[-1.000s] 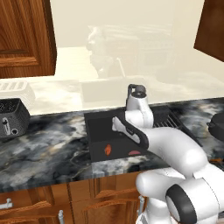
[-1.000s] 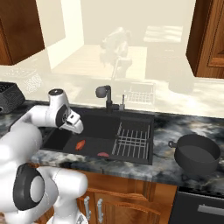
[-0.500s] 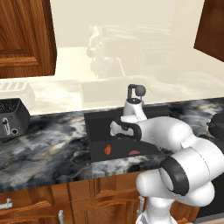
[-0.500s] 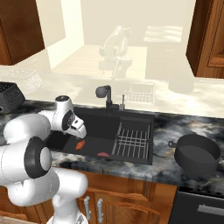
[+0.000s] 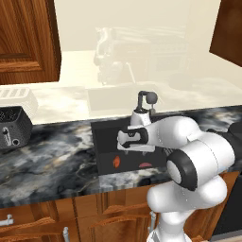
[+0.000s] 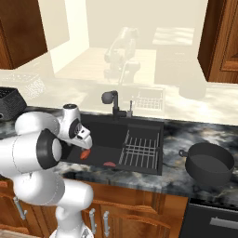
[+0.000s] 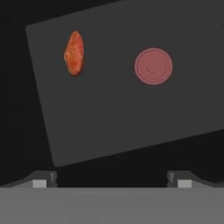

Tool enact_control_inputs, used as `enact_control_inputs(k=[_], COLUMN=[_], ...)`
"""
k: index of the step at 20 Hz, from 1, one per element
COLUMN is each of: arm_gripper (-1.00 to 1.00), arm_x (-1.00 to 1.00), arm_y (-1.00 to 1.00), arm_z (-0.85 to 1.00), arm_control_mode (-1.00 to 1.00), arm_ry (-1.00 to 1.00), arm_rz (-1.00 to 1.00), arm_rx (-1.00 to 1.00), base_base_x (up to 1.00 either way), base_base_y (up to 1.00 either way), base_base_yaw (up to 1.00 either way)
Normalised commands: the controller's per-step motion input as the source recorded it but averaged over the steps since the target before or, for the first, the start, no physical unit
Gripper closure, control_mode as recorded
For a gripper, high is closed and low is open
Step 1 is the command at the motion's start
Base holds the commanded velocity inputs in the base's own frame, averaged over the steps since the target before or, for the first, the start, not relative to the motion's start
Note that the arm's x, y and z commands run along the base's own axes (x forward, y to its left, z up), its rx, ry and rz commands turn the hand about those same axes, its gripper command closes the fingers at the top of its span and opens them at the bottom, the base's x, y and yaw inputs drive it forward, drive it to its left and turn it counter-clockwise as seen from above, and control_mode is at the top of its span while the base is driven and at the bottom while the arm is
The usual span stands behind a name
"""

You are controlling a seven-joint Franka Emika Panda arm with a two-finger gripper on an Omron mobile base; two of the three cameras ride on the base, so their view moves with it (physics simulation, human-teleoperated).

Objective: Dump the sweet potato from the pot into the sink. Then turn on the water and wash the sweet potato. Then turn off the water and put the sweet potato back in the pot.

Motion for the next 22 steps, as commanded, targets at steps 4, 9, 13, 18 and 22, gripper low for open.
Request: enact_control_inputs(k=[4, 9, 13, 18, 22], arm_gripper=[-1.0, -1.0, -1.0, -1.0, -1.0], arm_x=[0.06, 0.21, 0.27, 0.26, 0.26], arm_y=[0.03, 0.0, 0.06, 0.09, 0.08], arm_z=[-0.22, -0.29, -0.31, -0.22, -0.16], arm_control_mode=[-1.0, -1.0, -1.0, -1.0, -1.0], arm_ry=[0.06, 0.03, 0.01, 0.0, 0.01], arm_rz=[0.0, 0.0, 0.0, 0.0, 0.0], arm_rx=[0.02, 0.0, 0.0, 0.0, 0.01], base_base_x=[0.0, 0.0, 0.0, 0.0, 0.0], base_base_y=[0.0, 0.0, 0.0, 0.0, 0.0], base_base_yaw=[0.0, 0.0, 0.0, 0.0, 0.0])
